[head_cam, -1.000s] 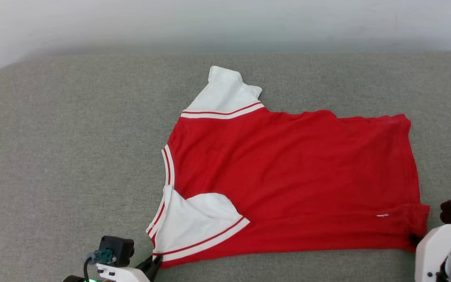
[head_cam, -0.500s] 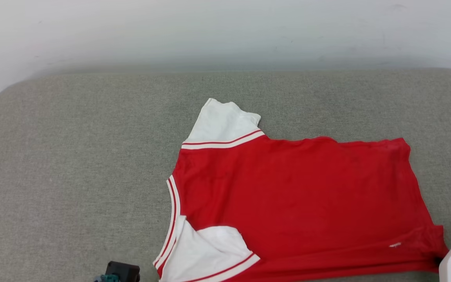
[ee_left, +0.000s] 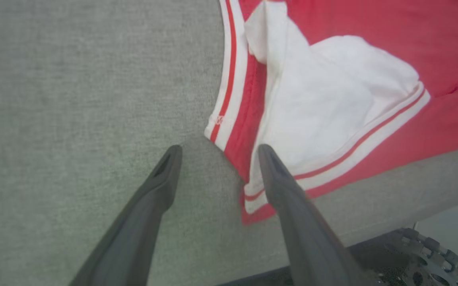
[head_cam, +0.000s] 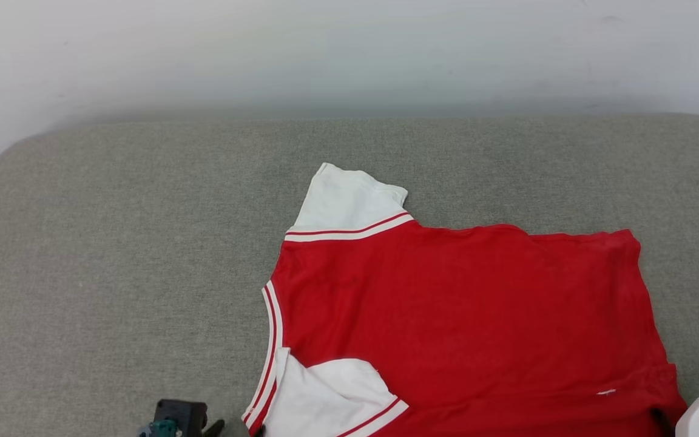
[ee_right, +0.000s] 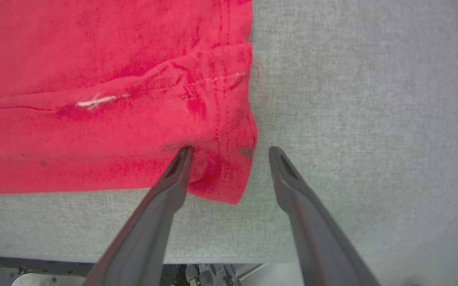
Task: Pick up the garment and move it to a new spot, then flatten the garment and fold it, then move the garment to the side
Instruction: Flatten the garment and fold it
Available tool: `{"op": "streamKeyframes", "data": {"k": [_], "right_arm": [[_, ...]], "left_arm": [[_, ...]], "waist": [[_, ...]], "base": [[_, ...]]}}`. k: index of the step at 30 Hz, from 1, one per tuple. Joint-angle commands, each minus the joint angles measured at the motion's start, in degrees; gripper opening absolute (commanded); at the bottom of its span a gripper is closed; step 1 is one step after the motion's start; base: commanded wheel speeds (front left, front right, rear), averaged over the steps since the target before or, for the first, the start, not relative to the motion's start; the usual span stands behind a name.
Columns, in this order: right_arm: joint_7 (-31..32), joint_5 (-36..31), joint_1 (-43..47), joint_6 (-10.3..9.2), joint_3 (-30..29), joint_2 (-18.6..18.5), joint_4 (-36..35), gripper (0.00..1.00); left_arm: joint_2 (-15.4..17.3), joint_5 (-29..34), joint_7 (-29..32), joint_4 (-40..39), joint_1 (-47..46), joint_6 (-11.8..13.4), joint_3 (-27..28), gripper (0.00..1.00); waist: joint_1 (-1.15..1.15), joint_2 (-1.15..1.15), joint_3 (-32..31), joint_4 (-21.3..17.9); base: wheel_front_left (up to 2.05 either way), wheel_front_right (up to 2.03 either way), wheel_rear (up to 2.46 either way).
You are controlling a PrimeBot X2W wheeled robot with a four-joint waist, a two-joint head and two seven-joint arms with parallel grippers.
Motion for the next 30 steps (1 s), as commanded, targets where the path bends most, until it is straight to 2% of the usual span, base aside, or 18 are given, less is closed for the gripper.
{"op": "streamKeyframes", "data": {"k": [1,3,6,8,16,22,30], "right_arm": [[-1.4,-0.5,-0.8,-0.07,0.0,0.0,-0.6,1.00],[-2.4,-0.6,-1.3,-0.07,0.0,0.0,-1.0,1.00],[-8.1,-1.2,-3.1,-0.07,-0.4,1.0,-3.5,1.00],[-9.9,-1.2,-3.7,-0.07,-0.4,1.3,-4.4,1.00],[-23.2,-1.7,-5.8,-0.07,1.3,4.2,-10.8,1.00],[-29.7,-2.9,-4.6,-0.07,2.8,6.8,-13.2,1.00],[-33.9,-3.8,-2.6,-0.07,5.4,8.9,-11.6,1.00]], "left_arm": [[-0.4,0.7,-1.9,0.2,-1.1,-0.1,0.7,1.00],[-0.7,1.1,-3.3,0.2,-1.6,-0.1,1.1,1.00],[-1.7,2.6,-10.2,0.3,-3.1,0.3,3.4,1.00],[-2.0,3.0,-12.1,0.3,-3.5,0.2,3.9,1.00],[-4.0,5.1,-23.8,-0.1,-5.1,-2.5,6.1,1.00],[-6.4,8.5,-25.9,-1.0,-4.5,-4.9,8.6,1.00],[-12.4,14.9,-26.0,-1.6,-1.5,-9.2,15.6,1.00]], "waist": [[0.00,0.00,-0.5,-0.2],[0.00,0.00,-0.7,-0.4],[0.00,0.00,-1.7,-0.9],[0.00,0.00,-1.9,-1.0],[0.00,0.00,-2.4,-1.4],[0.00,0.00,-2.3,-1.3],[0.00,0.00,-2.2,-1.2]], "base": [[0.00,0.00,0.00],[0.00,0.00,0.00],[0.00,0.00,0.00],[0.00,0.00,0.00],[0.00,0.00,0.00],[0.00,0.00,0.00],[0.00,0.00,0.00]]}}
